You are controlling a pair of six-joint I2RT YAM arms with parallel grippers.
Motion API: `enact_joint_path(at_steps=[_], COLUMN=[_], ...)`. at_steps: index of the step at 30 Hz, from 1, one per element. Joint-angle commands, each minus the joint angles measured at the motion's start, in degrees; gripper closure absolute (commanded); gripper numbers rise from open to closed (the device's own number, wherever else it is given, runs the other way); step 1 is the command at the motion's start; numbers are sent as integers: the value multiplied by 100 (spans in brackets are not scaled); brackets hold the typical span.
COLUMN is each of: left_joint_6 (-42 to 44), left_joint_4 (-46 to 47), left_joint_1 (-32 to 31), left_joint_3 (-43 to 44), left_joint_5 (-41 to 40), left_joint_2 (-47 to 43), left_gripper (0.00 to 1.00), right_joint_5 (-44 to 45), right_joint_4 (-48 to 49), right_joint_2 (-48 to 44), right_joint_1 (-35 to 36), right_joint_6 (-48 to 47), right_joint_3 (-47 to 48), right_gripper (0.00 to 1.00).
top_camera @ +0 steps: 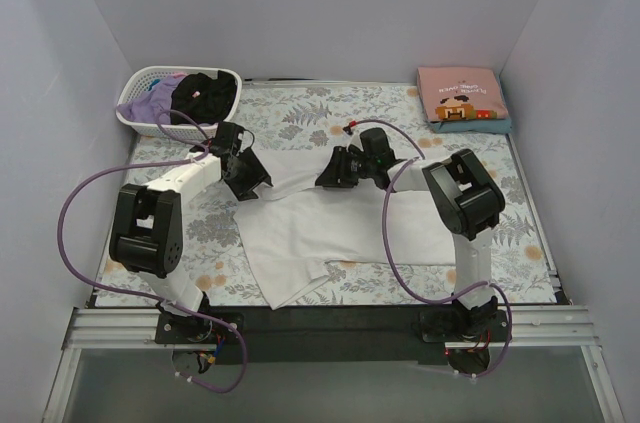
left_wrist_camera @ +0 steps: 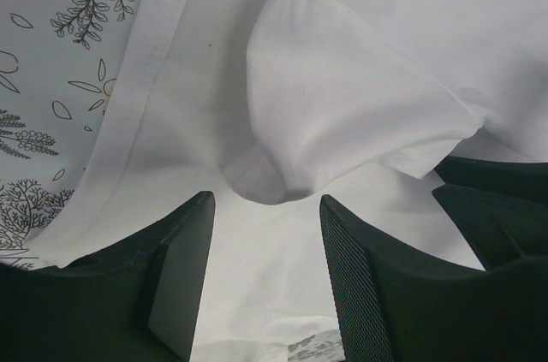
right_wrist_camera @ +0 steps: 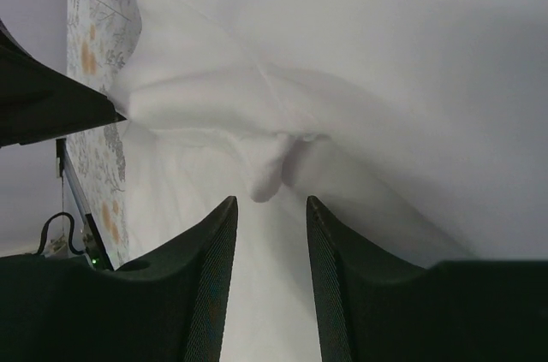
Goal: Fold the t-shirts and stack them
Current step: Fold the tshirt
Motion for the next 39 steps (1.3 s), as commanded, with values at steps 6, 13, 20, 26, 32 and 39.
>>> enact_joint_path(at_steps=[6,13,20,26,32,39], left_joint_6=[460,706,838,961,899,759], left_joint_4=[860,1115,1185,1256,1221,791], left_joint_1=[-23,-94,-225,-296,-313,-313], left_joint_3=[-207,-374,-541,-576,-603,-348], left_joint_5=[144,240,249,240,390,232], left_joint_2=[-196,-91,-73,-161,-354,-504], left_gripper=[49,49,49,51,63,85], right_joint_5=[-145,-110,-66,-57,-48,-4], right_joint_4=[632,676,667,658,641,536], right_joint_2=[274,379,450,406,230,-86], right_joint_1=[120,182,217,217,217,182], right_joint_6=[324,377,403,368,350,307], right_joint_3=[395,395,334,325,263,123], right_gripper=[57,59,61,67,78,99])
